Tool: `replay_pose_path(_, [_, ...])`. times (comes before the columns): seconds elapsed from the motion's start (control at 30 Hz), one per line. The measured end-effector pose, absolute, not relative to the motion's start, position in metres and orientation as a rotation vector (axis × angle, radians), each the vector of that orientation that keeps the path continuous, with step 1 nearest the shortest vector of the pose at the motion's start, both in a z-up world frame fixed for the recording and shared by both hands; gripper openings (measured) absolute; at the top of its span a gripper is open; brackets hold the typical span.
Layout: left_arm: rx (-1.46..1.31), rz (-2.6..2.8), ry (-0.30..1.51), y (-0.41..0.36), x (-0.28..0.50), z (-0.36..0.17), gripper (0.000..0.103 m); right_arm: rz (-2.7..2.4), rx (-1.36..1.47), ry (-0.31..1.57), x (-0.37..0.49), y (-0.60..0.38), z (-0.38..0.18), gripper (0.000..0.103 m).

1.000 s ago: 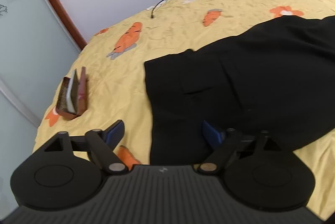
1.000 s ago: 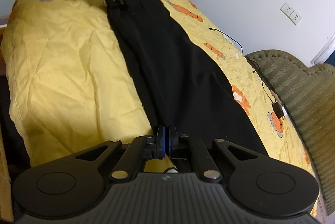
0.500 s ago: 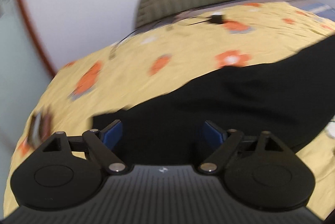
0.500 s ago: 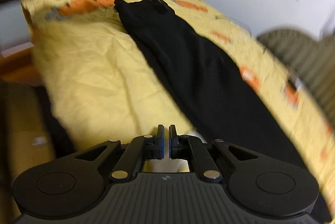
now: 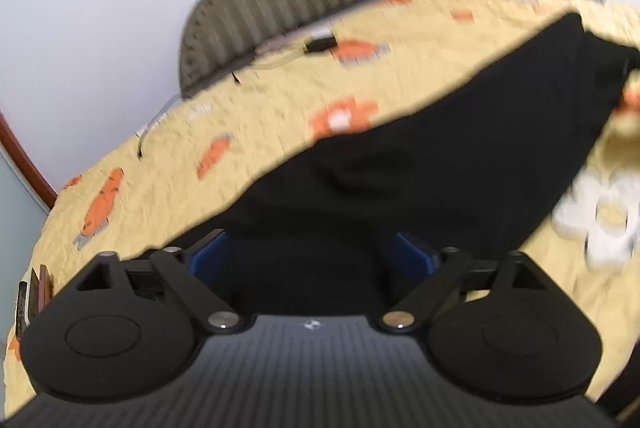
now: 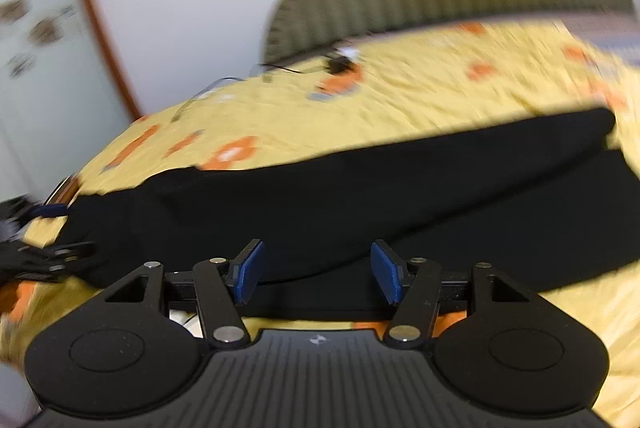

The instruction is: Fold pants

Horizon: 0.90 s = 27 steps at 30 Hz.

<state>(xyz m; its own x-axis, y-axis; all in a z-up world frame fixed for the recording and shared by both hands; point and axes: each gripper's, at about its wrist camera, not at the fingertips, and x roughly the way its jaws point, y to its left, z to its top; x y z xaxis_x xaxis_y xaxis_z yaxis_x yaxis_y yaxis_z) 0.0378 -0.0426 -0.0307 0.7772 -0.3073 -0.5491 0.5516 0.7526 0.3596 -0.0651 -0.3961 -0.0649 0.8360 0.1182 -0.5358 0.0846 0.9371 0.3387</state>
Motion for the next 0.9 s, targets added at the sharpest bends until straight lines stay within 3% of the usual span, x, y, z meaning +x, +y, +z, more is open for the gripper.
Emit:
replay_pose_path(0.37, [0.461, -0.362, 0.491, -0.103, 0.047, -0.038, 0.098, -0.107, 0.701, 0.571, -0.04, -0.416, -0.106, 0.058])
replay_pose_path(0.4, [0.464, -0.352, 0.498, -0.105, 0.047, -0.041, 0.098, -0.103, 0.714, 0.569, -0.038, -0.415, -0.106, 0.056])
replay_pose_path(0.47, [0.476, -0.35, 0.518, -0.109, 0.048, -0.047, 0.098, -0.094, 0.725, 0.565, -0.034, -0.413, -0.107, 0.034])
replay_pose_path(0.5, [0.476, -0.347, 0.524, -0.11, 0.049, -0.05, 0.098, -0.094, 0.735, 0.566, -0.033, -0.412, -0.109, 0.012])
replay_pose_path(0.53, [0.478, -0.346, 0.529, -0.11, 0.05, -0.052, 0.098, -0.099, 0.749, 0.566, -0.033, -0.413, -0.111, 0.008])
replay_pose_path(0.9, [0.456, -0.345, 0.583, -0.095, 0.055, -0.059, 0.098, -0.119, 0.761, 0.51, -0.079, -0.406, -0.097, 0.005])
